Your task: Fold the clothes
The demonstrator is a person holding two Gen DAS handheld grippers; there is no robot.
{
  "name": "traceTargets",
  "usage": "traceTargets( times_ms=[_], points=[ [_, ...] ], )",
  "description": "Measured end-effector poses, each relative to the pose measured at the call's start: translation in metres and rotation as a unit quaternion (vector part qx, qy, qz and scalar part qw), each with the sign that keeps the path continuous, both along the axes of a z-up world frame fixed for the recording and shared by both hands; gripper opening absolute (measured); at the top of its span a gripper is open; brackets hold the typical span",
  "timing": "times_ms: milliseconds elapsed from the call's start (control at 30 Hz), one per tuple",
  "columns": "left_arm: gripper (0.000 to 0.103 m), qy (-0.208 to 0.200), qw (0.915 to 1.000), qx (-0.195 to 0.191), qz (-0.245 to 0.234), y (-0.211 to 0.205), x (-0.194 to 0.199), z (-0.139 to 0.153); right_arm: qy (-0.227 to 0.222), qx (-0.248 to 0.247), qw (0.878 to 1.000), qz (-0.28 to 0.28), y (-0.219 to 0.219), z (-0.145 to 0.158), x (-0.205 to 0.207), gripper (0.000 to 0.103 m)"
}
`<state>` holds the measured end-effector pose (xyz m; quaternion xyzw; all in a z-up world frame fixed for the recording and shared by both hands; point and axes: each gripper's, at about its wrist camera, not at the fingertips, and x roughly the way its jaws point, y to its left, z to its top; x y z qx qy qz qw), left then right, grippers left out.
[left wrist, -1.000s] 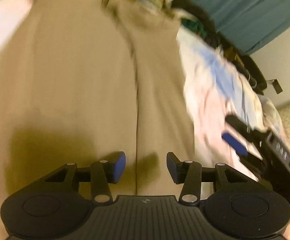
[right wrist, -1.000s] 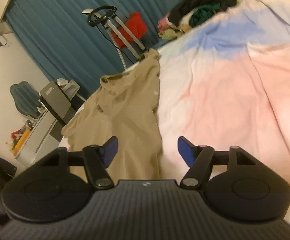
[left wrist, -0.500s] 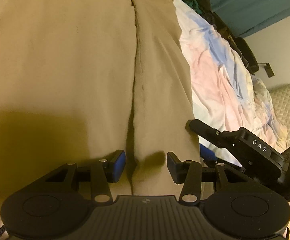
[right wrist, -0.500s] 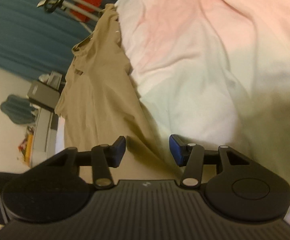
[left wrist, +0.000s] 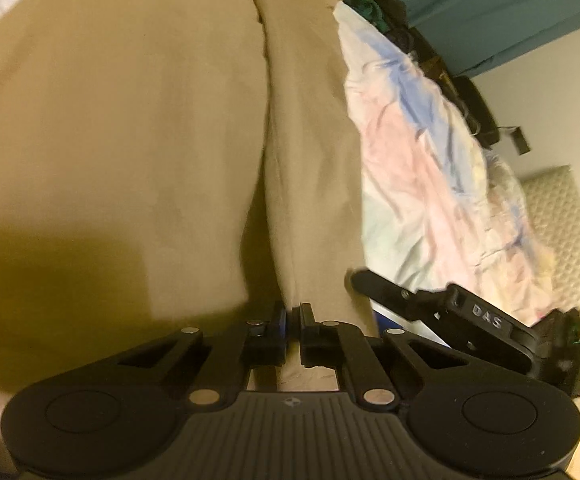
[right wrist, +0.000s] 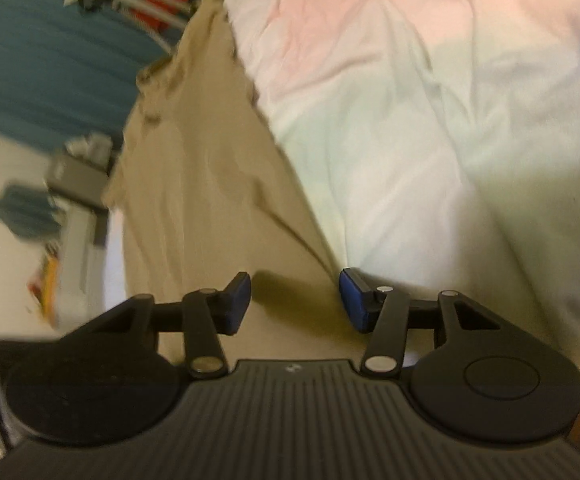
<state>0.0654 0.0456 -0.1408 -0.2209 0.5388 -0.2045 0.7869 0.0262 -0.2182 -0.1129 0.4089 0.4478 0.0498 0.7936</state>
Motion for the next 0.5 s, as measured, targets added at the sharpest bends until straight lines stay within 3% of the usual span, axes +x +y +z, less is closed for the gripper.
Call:
traceTargets(
  times_ms=[167,333,467,500],
  points=[
    [0.011,-0.035,0.9979,0.052,-0.017,-0.01,-0.007,0.011,-0.011,-0.065,0.998,0.018,0.014,0.023,-0.013,0.054],
    [0.035,-0.13,0.9863,0.098,-0.023,-0.019,-0.012,0.052,-0.085,-0.129,0.988,0.003,0.012,0.062,-0.023,0.054],
    [0.054,-0.205,0.971,0.124,0.0,-0.016,-0.006,0.094,-0.145,-0.21,0.966,0.025,0.025,0.096,-0.006,0.055],
    [0.064,-0.217,0.9676,0.128,0.007,-0.014,-0.006,0.102,-0.159,-0.223,0.961,0.032,0.028,0.103,0.0,0.057]
  ],
)
